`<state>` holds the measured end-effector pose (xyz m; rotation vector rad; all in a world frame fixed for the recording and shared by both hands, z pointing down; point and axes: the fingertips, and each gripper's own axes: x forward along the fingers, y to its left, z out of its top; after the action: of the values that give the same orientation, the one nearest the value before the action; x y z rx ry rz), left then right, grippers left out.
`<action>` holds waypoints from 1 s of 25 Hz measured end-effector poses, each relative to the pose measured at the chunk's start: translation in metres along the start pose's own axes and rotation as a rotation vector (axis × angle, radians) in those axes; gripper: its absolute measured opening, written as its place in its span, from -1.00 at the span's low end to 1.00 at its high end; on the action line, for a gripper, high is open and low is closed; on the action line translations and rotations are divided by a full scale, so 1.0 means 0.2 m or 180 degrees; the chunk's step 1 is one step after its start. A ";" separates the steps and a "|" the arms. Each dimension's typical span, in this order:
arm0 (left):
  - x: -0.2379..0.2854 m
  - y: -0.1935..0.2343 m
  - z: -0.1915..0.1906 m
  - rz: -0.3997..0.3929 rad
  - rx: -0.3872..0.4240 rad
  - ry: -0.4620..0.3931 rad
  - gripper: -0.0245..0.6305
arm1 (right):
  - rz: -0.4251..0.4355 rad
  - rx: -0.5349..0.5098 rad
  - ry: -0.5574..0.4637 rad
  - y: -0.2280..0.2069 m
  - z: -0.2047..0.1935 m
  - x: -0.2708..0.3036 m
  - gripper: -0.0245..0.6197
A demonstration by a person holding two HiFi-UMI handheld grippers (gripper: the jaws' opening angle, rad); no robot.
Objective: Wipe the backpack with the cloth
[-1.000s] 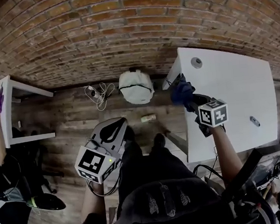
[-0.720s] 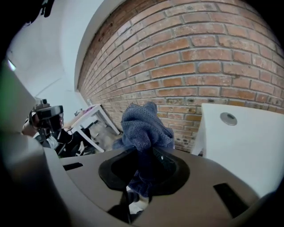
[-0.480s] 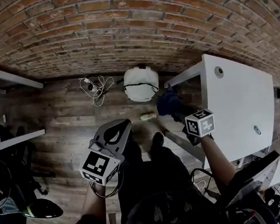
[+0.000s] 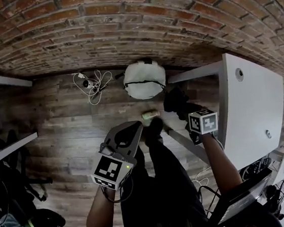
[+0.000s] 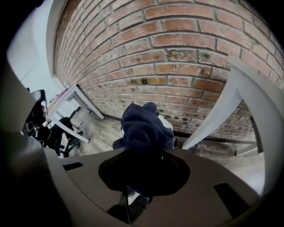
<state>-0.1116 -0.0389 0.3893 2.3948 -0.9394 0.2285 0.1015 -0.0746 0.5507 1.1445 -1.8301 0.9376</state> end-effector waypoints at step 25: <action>0.48 0.29 -0.81 0.0090 -0.0532 0.0493 -0.93 | -0.0414 0.0301 0.0060 -0.69 -0.02 1.05 -0.70</action>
<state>-0.0739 -0.0401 0.5821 2.1790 -0.8850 0.3280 0.1675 -0.1923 0.7624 1.2920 -1.6897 0.9646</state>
